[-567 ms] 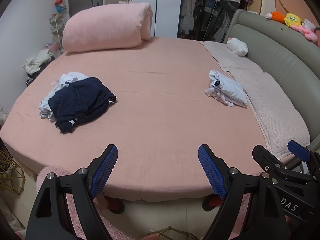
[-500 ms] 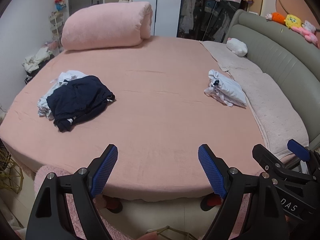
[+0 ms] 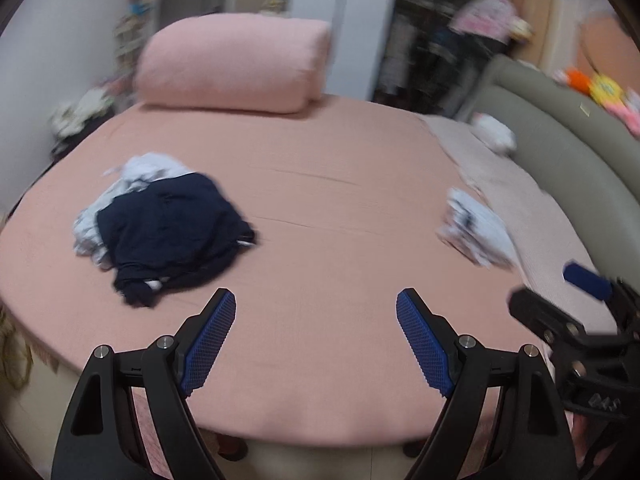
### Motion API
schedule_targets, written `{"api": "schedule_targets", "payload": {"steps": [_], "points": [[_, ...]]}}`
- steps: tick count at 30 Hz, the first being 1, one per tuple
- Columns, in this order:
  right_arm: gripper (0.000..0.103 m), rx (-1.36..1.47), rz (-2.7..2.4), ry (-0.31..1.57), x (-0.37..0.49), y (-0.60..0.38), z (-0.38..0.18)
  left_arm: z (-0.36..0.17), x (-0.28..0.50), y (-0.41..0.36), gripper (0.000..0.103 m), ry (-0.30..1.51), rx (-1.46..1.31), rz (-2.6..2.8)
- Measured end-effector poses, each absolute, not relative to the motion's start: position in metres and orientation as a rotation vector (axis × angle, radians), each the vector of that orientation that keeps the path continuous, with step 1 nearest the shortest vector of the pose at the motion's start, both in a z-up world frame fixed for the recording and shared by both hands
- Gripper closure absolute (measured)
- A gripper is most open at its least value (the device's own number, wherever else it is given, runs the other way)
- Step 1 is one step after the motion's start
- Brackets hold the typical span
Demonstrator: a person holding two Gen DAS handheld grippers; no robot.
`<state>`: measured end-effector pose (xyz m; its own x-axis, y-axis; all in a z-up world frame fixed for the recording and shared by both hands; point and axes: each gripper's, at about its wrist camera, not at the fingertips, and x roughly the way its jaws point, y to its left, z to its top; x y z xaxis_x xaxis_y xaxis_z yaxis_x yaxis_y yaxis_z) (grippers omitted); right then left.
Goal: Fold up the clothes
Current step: 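Reach both grippers toward the navy shorts on the clothing pile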
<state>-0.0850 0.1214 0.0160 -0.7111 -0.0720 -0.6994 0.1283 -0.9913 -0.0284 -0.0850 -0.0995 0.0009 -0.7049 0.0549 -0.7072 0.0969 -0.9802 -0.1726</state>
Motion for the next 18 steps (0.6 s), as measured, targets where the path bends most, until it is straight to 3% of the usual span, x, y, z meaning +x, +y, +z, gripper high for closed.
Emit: {"api": "schedule_targets", "payload": {"steps": [6, 9, 12, 14, 18], "points": [[0.002, 1.181, -2.646, 0.227, -0.16, 0.042, -0.026, -0.052, -0.147, -0.22, 0.018, 0.537, 1.206, -2.627], [0.008, 1.258, -2.561, 0.256, -0.199, 0.0, -0.052, -0.085, -0.166, -0.278, 0.018, 0.626, 1.199, -2.505], [0.018, 1.296, -2.5, 0.301, -0.228, -0.039, -0.076, -0.123, -0.181, -0.328, 0.018, 0.727, 1.209, -2.367], [0.033, 1.321, -2.439, 0.314, -0.246, -0.064, -0.093, -0.143, -0.182, -0.352, 0.018, 0.816, 1.228, -2.311], [0.044, 1.377, -2.312, 0.266, -0.275, -0.113, -0.136, -0.182, -0.182, -0.377, 0.018, 0.96, 1.228, -2.268]]}}
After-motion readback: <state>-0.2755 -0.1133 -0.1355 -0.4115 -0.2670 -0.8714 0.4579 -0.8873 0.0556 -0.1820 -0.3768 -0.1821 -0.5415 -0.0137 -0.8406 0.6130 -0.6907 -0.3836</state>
